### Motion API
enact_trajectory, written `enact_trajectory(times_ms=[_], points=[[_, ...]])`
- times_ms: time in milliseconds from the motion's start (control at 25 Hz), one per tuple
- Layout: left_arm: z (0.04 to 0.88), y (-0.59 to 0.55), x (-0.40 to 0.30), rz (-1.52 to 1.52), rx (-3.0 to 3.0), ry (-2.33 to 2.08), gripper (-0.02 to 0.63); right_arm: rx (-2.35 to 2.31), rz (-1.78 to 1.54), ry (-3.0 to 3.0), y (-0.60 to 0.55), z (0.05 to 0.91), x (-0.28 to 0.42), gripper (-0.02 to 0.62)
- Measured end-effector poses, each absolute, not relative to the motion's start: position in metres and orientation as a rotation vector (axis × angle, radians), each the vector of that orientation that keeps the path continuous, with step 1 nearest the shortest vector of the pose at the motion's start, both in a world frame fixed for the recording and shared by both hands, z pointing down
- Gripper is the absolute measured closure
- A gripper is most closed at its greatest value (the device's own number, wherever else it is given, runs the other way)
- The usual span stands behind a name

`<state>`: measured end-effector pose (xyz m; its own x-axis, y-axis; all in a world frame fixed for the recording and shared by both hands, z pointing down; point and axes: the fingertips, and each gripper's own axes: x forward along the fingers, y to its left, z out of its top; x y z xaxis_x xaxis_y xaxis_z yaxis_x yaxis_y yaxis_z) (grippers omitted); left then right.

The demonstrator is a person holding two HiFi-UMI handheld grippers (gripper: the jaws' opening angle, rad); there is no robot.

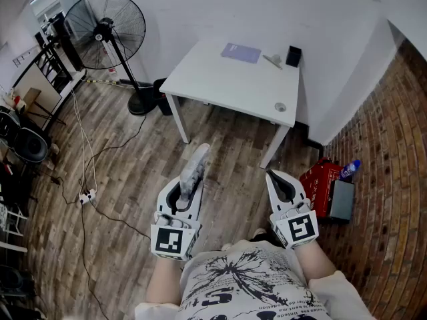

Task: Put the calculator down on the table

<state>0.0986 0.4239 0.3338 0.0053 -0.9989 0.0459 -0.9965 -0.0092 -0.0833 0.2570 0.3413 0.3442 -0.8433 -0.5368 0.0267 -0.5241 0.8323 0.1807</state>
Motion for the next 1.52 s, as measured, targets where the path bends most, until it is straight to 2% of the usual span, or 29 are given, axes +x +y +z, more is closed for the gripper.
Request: enact_trajectory(times_ms=[320,880,1160,1520], points=[[0.335,0.424,0.09,-0.051,-2.219,2.18,0.465,0.855,-0.246,-2.927,0.342,0.348,0.248,0.583],[0.356,0.396,0.055,-0.086,-2.236,2.239,0.463,0.887,-0.105,-2.879,0.298,0.373,0.224,0.581],[0.368,0.329,0.016,-0.138,-2.189,2.319,0.463,0.816,-0.029,-2.894,0.216,0.393,0.175,0.581],[0.349,0.179,-0.044,-0.192,-2.11,2.363,0.463,0.703,-0.012,-2.911,0.051,0.386,0.098,0.581]])
